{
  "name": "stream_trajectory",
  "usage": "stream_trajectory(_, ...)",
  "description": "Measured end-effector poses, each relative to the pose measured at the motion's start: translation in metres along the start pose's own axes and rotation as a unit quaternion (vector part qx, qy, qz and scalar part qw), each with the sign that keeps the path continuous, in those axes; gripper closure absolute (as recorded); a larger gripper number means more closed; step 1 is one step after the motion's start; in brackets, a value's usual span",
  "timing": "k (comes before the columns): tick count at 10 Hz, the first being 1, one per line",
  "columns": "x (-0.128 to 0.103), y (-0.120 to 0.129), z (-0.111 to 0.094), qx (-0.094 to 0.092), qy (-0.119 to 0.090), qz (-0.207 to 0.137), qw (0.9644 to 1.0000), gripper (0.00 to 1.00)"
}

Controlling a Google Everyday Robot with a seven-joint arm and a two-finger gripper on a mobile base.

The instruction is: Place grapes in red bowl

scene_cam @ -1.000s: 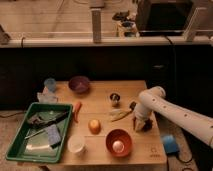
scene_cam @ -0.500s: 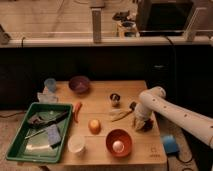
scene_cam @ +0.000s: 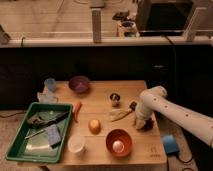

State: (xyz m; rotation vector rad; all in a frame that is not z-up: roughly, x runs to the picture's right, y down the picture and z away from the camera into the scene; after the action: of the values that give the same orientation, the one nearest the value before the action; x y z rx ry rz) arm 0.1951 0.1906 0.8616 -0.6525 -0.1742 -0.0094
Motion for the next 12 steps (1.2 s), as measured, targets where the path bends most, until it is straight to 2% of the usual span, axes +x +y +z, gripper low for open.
stream_trajectory(2,-0.003,-0.002,-0.013,0.005,-0.003,0.000,1.0000,1.00)
stream_trajectory(4,-0.002,-0.002,-0.013,0.006,-0.004,0.000,1.0000,1.00)
stream_trajectory(8,-0.002,-0.005,-0.041,0.017,-0.008,0.003,0.9998,1.00)
stream_trajectory(9,-0.001,-0.005,-0.041,0.016,-0.009,0.004,0.9998,0.98)
stream_trajectory(12,0.005,-0.011,-0.062,0.025,-0.011,0.005,0.9996,0.89)
